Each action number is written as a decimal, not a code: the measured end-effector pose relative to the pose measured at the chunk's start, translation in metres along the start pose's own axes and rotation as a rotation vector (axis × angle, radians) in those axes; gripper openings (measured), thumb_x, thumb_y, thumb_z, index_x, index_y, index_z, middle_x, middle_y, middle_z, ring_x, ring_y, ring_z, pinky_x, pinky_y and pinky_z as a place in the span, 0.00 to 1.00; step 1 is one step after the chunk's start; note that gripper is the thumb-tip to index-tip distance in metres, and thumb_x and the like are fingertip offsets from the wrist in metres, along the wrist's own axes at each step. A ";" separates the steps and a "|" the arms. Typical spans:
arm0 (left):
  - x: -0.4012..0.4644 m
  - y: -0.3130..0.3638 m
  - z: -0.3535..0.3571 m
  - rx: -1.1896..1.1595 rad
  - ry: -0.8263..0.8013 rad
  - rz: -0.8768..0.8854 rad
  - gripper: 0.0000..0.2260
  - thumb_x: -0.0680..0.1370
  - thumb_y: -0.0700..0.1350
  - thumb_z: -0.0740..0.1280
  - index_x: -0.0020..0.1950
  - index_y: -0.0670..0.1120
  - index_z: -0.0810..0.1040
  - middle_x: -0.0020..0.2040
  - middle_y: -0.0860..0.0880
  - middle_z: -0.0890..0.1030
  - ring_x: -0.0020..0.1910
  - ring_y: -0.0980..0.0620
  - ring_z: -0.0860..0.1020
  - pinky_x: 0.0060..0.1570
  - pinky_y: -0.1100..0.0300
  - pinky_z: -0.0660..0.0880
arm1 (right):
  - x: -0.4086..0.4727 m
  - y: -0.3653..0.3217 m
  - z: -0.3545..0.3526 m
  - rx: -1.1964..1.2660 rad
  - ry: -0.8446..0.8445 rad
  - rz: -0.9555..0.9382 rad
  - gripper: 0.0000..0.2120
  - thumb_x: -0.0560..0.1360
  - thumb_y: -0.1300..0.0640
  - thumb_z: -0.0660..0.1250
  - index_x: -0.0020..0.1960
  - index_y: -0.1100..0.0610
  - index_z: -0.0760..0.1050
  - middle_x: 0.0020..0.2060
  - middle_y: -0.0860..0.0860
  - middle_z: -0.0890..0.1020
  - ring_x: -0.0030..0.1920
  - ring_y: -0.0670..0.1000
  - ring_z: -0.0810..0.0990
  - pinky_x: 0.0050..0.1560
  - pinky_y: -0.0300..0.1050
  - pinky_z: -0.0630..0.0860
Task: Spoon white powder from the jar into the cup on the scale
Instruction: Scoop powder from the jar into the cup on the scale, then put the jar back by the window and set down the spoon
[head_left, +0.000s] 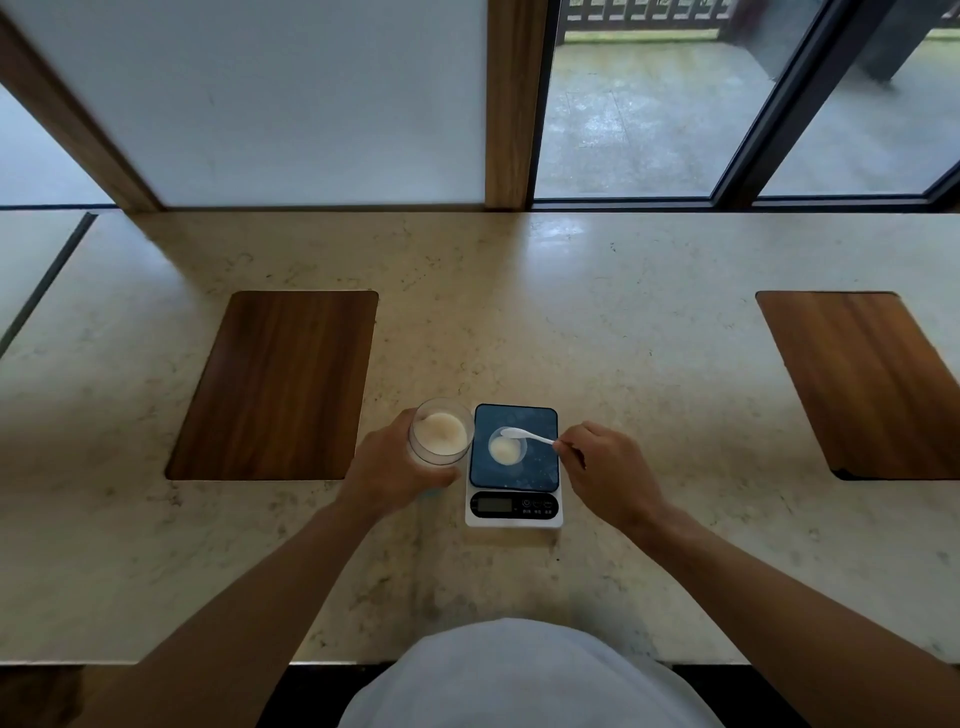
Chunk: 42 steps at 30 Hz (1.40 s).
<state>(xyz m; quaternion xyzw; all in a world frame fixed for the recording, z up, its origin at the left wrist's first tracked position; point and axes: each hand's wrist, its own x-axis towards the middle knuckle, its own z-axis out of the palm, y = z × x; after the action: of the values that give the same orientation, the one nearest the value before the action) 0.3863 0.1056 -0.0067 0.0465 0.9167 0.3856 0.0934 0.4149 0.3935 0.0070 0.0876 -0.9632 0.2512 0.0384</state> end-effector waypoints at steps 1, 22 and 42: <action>0.000 0.000 0.000 -0.003 0.001 0.000 0.41 0.61 0.63 0.80 0.71 0.55 0.72 0.59 0.57 0.81 0.54 0.55 0.80 0.56 0.54 0.80 | 0.000 0.000 0.001 0.026 0.012 0.058 0.08 0.79 0.58 0.67 0.42 0.59 0.81 0.34 0.51 0.82 0.29 0.46 0.74 0.30 0.36 0.70; 0.042 0.015 -0.023 -0.040 0.067 0.027 0.39 0.61 0.66 0.78 0.69 0.56 0.72 0.54 0.59 0.81 0.50 0.57 0.81 0.51 0.60 0.81 | 0.059 -0.026 -0.008 1.050 -0.166 0.803 0.09 0.80 0.59 0.65 0.49 0.63 0.81 0.38 0.56 0.87 0.35 0.52 0.83 0.38 0.46 0.74; 0.180 -0.007 -0.072 -0.080 0.168 -0.053 0.35 0.62 0.61 0.79 0.66 0.52 0.74 0.55 0.57 0.81 0.53 0.56 0.80 0.56 0.50 0.80 | 0.229 -0.062 0.041 0.989 -0.142 0.936 0.06 0.72 0.60 0.74 0.48 0.59 0.85 0.29 0.47 0.74 0.31 0.49 0.70 0.34 0.43 0.70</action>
<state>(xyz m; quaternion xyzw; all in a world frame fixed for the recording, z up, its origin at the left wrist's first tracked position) 0.1953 0.0786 0.0138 -0.0142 0.9061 0.4218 0.0282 0.2006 0.2865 0.0281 -0.3147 -0.6717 0.6455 -0.1821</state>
